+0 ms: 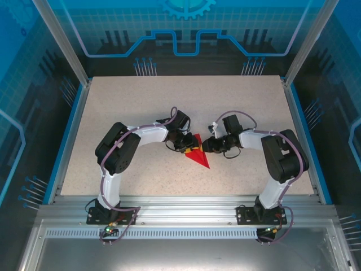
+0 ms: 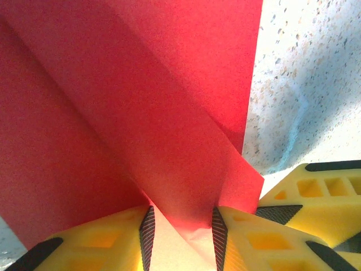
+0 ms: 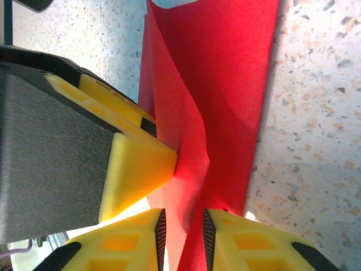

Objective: Fold a paper plane with a square sheet of paper (fold left side to right side)
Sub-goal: Fourth fold the wing at the center of the table.

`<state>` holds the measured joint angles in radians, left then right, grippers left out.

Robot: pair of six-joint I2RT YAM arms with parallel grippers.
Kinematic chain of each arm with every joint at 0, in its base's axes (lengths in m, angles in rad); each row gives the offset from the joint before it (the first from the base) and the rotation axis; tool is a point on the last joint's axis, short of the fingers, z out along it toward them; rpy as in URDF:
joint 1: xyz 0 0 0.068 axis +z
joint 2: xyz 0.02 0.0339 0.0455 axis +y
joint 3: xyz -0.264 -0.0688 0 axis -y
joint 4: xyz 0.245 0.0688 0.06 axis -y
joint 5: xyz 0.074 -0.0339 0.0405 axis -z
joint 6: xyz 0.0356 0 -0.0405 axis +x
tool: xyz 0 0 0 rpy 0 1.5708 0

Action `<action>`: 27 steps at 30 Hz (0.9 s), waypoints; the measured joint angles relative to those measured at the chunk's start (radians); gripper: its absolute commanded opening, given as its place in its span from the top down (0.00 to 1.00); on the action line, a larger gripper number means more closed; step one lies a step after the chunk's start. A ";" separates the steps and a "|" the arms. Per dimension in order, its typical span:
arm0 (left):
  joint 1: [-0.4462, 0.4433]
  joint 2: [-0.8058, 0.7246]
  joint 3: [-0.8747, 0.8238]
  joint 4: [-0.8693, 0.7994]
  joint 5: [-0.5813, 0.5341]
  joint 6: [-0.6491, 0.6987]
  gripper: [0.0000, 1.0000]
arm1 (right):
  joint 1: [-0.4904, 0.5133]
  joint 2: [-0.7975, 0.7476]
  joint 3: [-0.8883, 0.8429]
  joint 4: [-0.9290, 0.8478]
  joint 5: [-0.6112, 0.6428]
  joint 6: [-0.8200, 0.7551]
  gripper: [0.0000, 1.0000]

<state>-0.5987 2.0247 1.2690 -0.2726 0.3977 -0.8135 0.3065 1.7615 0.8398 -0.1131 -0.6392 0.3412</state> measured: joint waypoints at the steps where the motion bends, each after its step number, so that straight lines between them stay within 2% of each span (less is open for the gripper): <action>1: 0.000 0.000 0.000 0.000 0.000 0.000 0.63 | 0.000 0.003 0.000 0.000 -0.003 0.001 0.78; 6: 0.000 0.000 0.000 0.000 0.000 0.000 0.63 | 0.000 0.013 0.000 -0.002 -0.019 0.008 0.94; 9: 0.000 0.000 0.000 0.000 0.000 0.000 0.63 | 0.000 0.013 0.000 -0.003 -0.020 0.009 1.00; 27: -0.001 0.000 0.000 0.001 0.000 0.000 0.62 | 0.000 0.026 0.048 -0.038 0.031 0.006 1.00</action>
<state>-0.5995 2.0247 1.2690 -0.2718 0.3973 -0.8131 0.3065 1.7874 0.8883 -0.1509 -0.6083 0.3473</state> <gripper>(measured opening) 0.380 0.040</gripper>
